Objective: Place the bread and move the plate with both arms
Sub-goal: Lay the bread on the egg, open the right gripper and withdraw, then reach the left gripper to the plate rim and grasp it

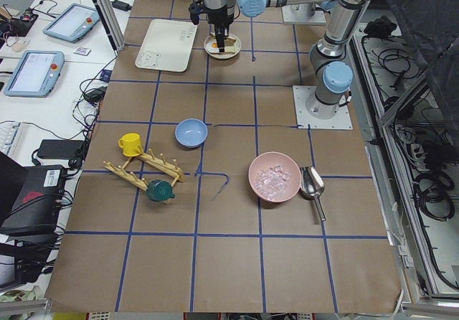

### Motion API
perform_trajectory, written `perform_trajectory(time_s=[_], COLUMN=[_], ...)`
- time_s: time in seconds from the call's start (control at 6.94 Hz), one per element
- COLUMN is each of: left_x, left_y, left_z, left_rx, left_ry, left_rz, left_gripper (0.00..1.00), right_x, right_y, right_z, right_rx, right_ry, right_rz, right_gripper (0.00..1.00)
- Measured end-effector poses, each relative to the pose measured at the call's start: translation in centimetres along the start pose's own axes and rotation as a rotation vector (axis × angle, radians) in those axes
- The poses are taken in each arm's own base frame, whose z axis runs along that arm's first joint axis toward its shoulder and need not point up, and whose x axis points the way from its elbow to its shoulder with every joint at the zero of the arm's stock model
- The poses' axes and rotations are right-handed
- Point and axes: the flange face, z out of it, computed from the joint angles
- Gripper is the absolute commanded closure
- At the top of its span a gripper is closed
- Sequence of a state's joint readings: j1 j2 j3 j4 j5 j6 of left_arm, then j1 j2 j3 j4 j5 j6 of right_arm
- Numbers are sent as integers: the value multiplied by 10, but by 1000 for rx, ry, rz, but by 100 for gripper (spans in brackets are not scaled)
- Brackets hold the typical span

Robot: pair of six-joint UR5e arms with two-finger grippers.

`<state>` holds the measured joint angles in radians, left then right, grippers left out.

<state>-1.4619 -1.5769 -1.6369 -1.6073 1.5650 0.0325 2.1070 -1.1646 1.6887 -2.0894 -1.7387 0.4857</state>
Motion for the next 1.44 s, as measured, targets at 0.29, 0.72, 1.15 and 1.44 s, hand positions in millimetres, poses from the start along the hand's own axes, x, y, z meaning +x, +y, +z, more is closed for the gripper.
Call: perform_trajectory(time_s=[0.29,0.72,1.15,1.44], left_x=[0,0,9,61], left_y=[0,-11,-22,-27], left_z=[-1,7,25,78], left_rx=[4,5,8,48], left_ry=[1,4,9,45], left_rz=[1,1,-12,7], left_gripper=[0,0,0,0], right_x=[9,117,244,269], right_y=[-13,-62,-86,-83], right_z=[-18,-78,-192,-224], right_rx=[70,31,-132,-122], right_ry=[-37,-112,-152,-153], right_rz=[-3,-24,-61,-81], right_gripper=[0,0,0,0])
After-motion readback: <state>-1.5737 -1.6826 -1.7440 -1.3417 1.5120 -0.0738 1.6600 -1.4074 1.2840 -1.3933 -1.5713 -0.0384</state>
